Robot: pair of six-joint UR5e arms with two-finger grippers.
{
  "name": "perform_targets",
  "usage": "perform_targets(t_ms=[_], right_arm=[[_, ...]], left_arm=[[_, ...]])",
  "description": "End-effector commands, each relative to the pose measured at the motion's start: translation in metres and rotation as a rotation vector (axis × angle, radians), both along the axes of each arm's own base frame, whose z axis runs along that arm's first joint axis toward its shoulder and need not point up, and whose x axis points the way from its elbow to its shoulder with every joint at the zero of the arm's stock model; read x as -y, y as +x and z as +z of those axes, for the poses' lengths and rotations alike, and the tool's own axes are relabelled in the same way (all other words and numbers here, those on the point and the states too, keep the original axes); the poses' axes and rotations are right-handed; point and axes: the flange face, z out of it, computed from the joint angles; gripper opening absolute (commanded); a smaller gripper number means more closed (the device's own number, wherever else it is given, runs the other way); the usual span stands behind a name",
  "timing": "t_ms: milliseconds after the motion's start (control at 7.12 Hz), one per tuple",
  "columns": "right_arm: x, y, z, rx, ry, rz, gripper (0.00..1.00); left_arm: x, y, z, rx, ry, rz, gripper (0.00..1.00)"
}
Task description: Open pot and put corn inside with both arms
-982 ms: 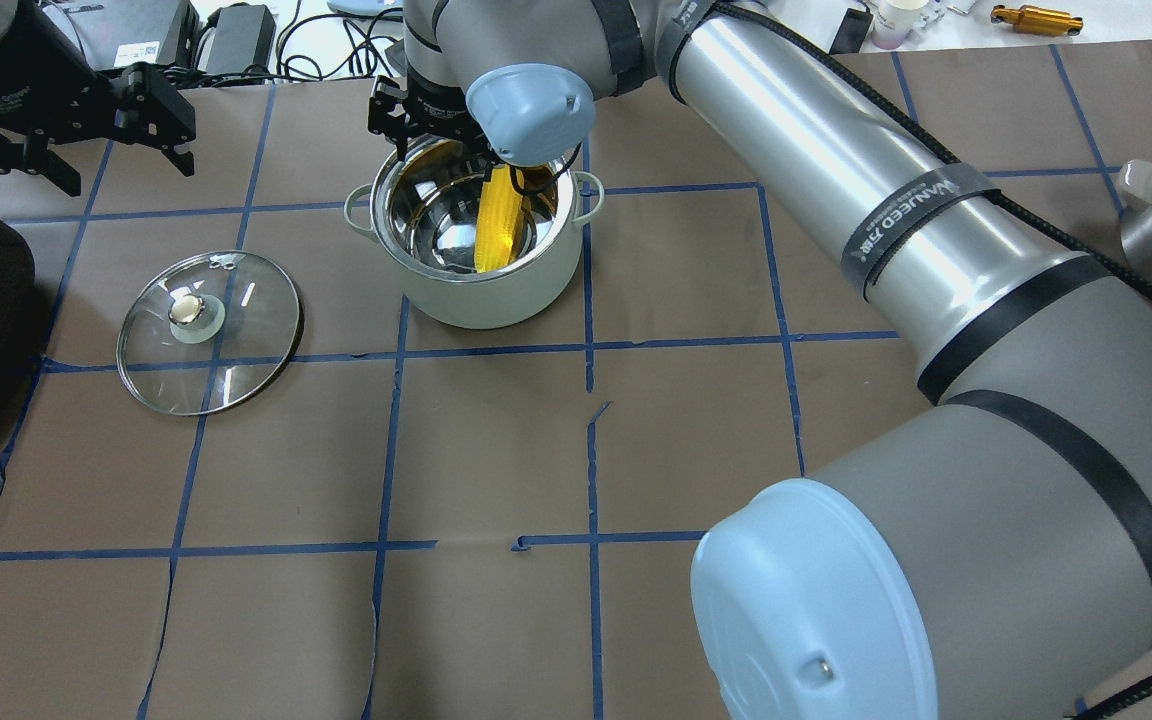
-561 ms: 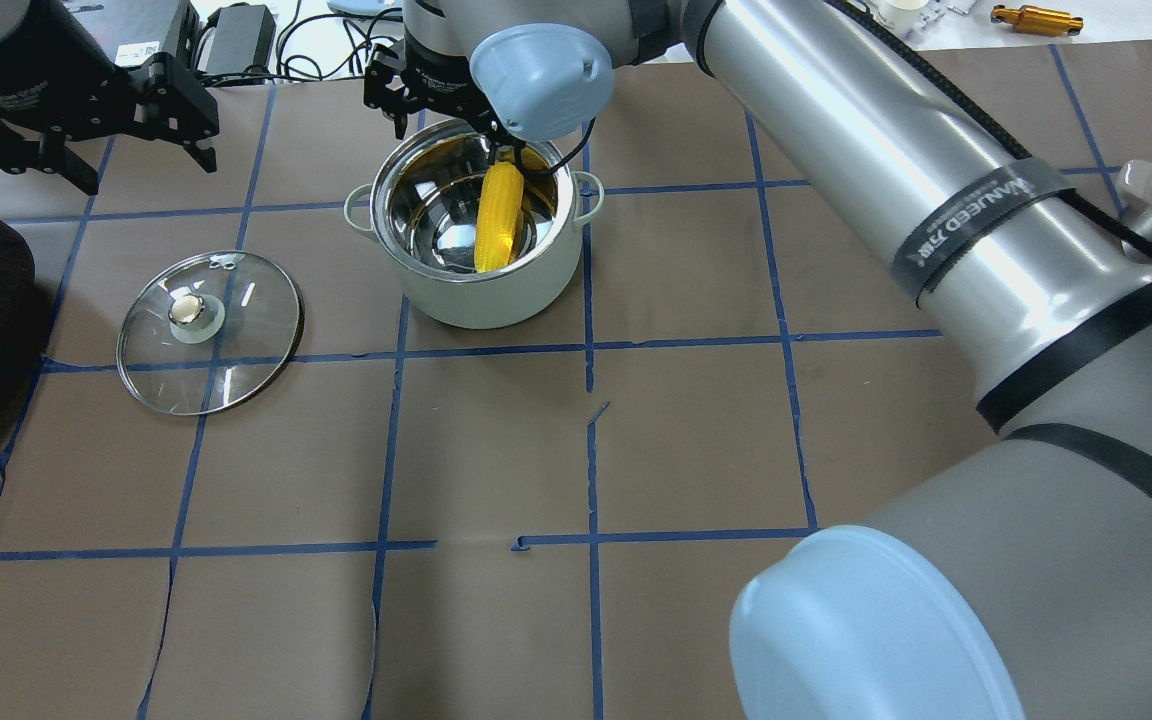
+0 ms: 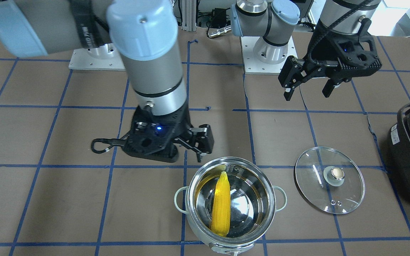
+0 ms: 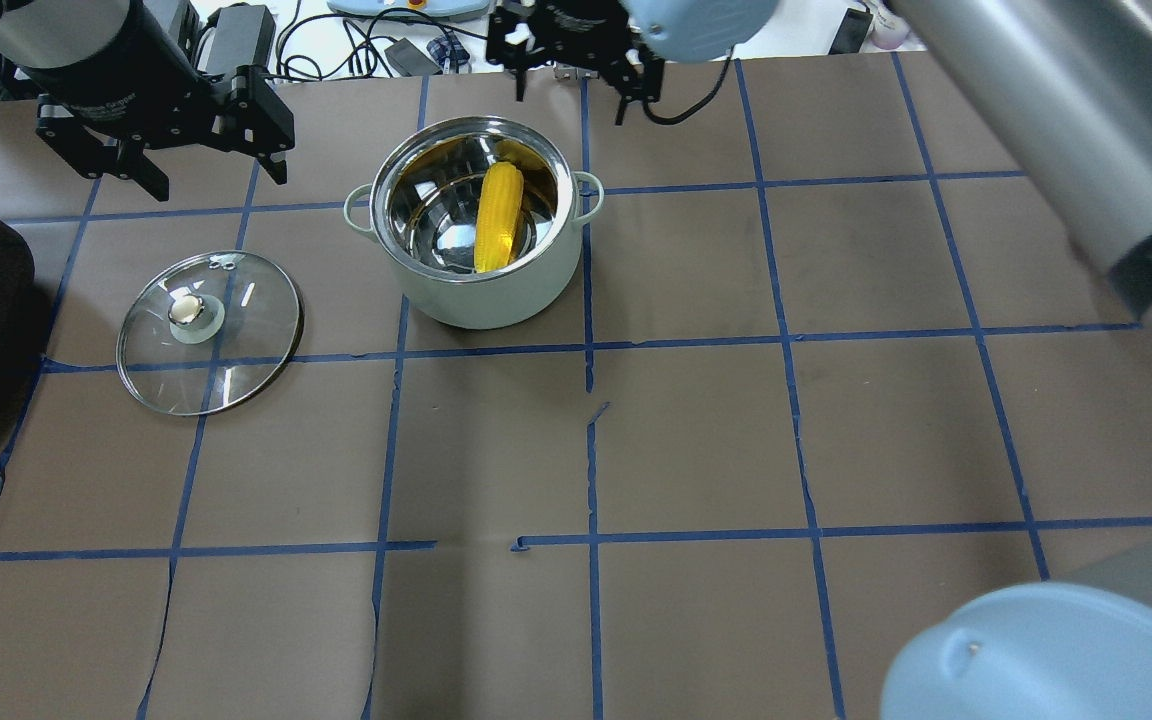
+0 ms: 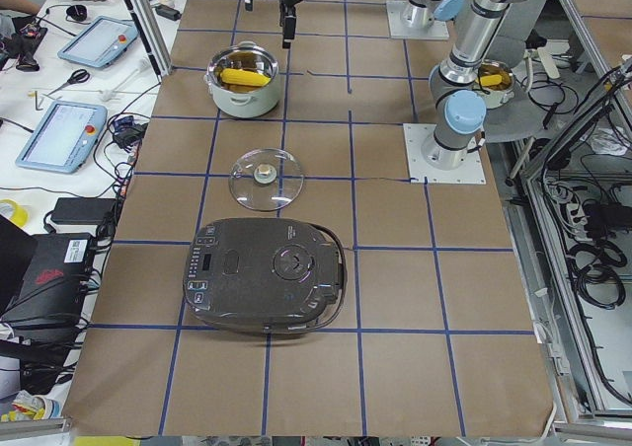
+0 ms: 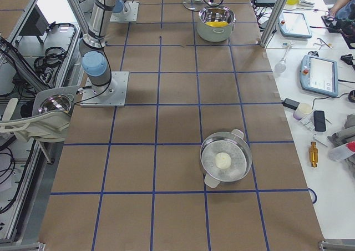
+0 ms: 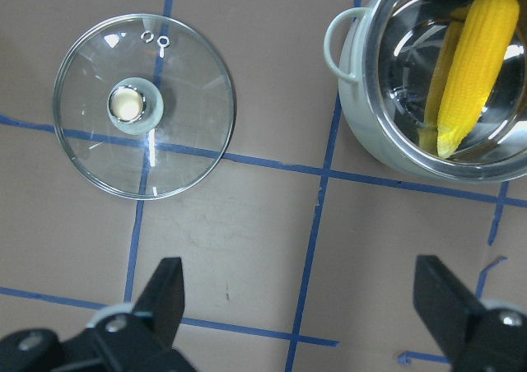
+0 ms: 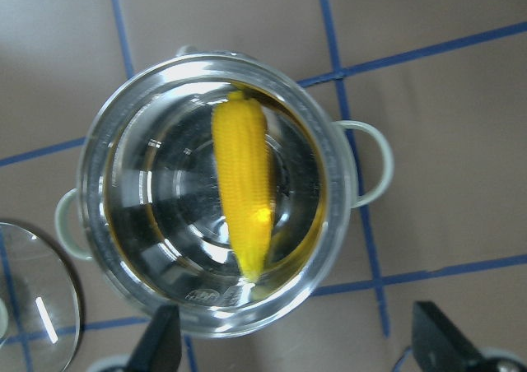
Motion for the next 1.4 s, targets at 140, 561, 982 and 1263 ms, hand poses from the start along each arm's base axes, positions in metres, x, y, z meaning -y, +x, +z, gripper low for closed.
perform_targets(t_ms=[140,561,982,1263], right_arm=[[-0.047,-0.171,0.026,-0.084,0.048,0.173,1.00],[-0.101,-0.211,0.029,-0.181,0.130,0.168,1.00],[-0.136,-0.209,0.039,-0.172,0.126,0.168,1.00],[-0.147,-0.203,0.051,-0.147,0.093,0.174,1.00]], left_arm=[[-0.012,-0.043,0.007,-0.020,-0.014,-0.008,1.00],[-0.044,-0.060,0.025,-0.041,-0.024,-0.039,1.00],[-0.054,-0.058,0.032,-0.030,-0.024,-0.041,1.00],[-0.058,-0.056,0.040,-0.027,-0.040,-0.039,1.00]])
